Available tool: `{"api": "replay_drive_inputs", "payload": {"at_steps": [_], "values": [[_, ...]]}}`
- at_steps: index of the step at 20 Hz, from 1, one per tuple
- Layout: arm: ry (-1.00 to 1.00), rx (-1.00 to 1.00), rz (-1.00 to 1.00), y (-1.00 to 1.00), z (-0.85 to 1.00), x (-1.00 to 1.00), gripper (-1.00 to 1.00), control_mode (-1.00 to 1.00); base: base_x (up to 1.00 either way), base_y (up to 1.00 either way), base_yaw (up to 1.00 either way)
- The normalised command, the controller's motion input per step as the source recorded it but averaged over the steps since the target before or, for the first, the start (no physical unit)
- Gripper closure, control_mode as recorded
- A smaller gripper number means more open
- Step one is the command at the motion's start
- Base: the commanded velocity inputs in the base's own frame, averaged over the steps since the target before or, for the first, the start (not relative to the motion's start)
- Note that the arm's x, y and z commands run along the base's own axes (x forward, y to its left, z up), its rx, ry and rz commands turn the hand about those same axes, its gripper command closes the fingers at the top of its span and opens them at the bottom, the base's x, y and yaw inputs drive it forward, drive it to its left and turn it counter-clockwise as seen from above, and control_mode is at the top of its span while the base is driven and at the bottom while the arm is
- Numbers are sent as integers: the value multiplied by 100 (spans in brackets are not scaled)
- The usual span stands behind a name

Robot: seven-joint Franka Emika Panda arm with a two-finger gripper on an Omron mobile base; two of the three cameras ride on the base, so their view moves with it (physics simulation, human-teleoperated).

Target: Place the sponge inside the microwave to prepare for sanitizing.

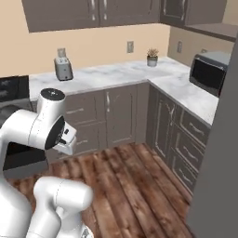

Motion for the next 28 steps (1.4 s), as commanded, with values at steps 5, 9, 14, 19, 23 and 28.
{"api": "replay_drive_inputs", "payload": {"at_steps": [5,9,14,19,23,28], "values": [[0,0,0,0,0,0,-100,100,68,39,-41],[0,0,0,0,0,0,-100,100,60,38,-50],[0,0,0,0,0,0,-100,100,61,39,-48],[0,0,0,0,0,0,-100,100,63,39,-44],[0,0,0,0,0,0,-100,100,65,39,-44],[0,0,0,0,0,0,-100,100,81,33,-24]]}}
